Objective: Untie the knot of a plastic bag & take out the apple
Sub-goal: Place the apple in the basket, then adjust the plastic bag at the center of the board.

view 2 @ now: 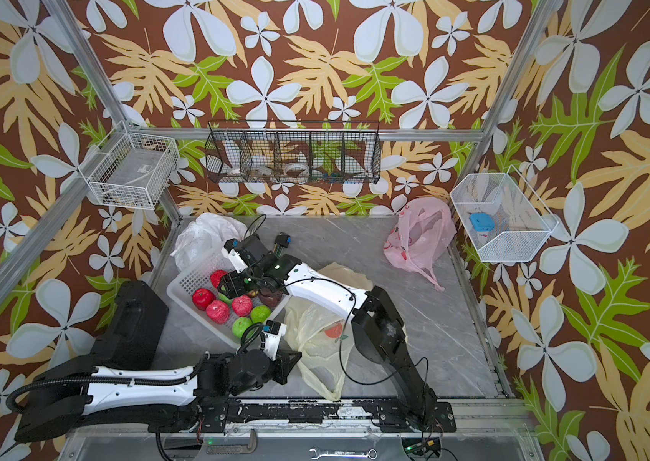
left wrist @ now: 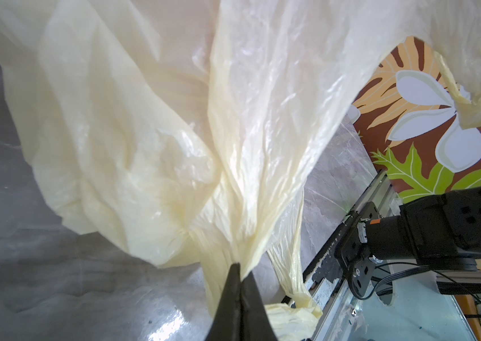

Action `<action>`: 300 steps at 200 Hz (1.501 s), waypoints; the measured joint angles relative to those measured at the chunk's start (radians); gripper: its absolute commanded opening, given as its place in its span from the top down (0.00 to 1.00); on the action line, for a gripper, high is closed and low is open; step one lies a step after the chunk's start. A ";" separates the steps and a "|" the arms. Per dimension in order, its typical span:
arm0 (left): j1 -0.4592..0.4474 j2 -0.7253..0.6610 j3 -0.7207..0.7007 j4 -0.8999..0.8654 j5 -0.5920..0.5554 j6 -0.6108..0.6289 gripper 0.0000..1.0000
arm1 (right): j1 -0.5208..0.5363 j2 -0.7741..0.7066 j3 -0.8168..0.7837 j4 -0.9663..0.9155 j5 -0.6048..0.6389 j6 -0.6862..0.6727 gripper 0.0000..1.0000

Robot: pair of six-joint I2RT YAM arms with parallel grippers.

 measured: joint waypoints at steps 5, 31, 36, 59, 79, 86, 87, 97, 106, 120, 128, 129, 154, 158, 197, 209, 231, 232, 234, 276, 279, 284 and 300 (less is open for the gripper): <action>0.000 0.001 0.002 -0.002 0.000 0.002 1.00 | 0.000 -0.036 -0.025 0.004 0.023 -0.003 0.30; 0.000 0.008 0.025 -0.006 0.000 0.005 1.00 | -0.001 -0.230 -0.177 0.016 0.141 -0.029 0.31; 0.000 0.010 0.031 -0.008 -0.001 0.007 1.00 | -0.002 -0.269 -0.211 0.018 0.159 -0.031 0.31; 0.000 0.023 0.074 -0.034 -0.003 0.023 1.00 | -0.004 -0.454 -0.386 0.045 0.251 -0.034 0.32; 0.005 0.041 0.124 -0.055 -0.005 0.034 1.00 | -0.004 -0.615 -0.537 0.066 0.317 -0.026 0.33; 0.010 0.050 0.140 -0.060 -0.004 0.041 1.00 | -0.004 -0.666 -0.582 0.070 0.339 -0.022 0.33; 0.011 0.052 0.144 -0.060 -0.004 0.043 1.00 | -0.004 -0.677 -0.591 0.069 0.342 -0.021 0.33; 0.022 0.068 0.166 -0.062 -0.002 0.058 1.00 | -0.004 -0.747 -0.651 0.074 0.366 -0.001 0.34; 0.034 0.084 0.184 -0.065 0.004 0.061 1.00 | -0.004 -0.814 -0.706 0.082 0.388 0.008 0.34; 0.060 0.115 0.210 -0.070 0.021 0.083 1.00 | -0.004 -0.917 -0.779 0.076 0.417 0.031 0.34; 0.075 0.131 0.226 -0.074 0.037 0.087 1.00 | -0.004 -0.975 -0.817 0.069 0.431 0.046 0.34; 0.078 0.134 0.229 -0.074 0.039 0.089 1.00 | -0.004 -0.979 -0.820 0.068 0.433 0.048 0.34; 0.122 0.180 0.287 -0.082 0.095 0.121 1.00 | -0.004 -1.117 -0.927 0.036 0.467 0.082 0.35; 0.128 0.185 0.295 -0.083 0.102 0.128 1.00 | -0.004 -1.133 -0.941 0.028 0.469 0.084 0.35; 0.150 0.227 0.360 -0.113 0.163 0.167 1.00 | -0.003 -1.308 -1.136 -0.025 0.472 0.192 0.53; 0.152 0.238 0.380 -0.119 0.172 0.184 1.00 | -0.003 -1.355 -1.213 -0.019 0.470 0.234 0.57; 0.153 0.256 0.406 -0.138 0.193 0.192 1.00 | -0.003 -1.400 -1.340 0.005 0.463 0.293 0.62; 0.153 0.256 0.406 -0.139 0.193 0.192 1.00 | -0.003 -1.400 -1.343 0.007 0.463 0.295 0.62; 0.153 0.257 0.407 -0.141 0.194 0.192 1.00 | -0.003 -1.401 -1.353 0.013 0.463 0.299 0.63; 0.153 0.246 0.394 -0.178 0.234 0.195 1.00 | 0.000 -1.260 -1.428 0.145 0.492 0.334 0.66; 0.153 0.243 0.392 -0.179 0.237 0.195 1.00 | 0.000 -1.233 -1.421 0.156 0.496 0.332 0.67; 0.153 0.238 0.389 -0.179 0.238 0.194 1.00 | -0.001 -1.190 -1.406 0.171 0.501 0.326 0.67; 0.153 0.213 0.379 -0.183 0.240 0.188 1.00 | -0.005 -1.056 -1.342 0.215 0.526 0.303 0.70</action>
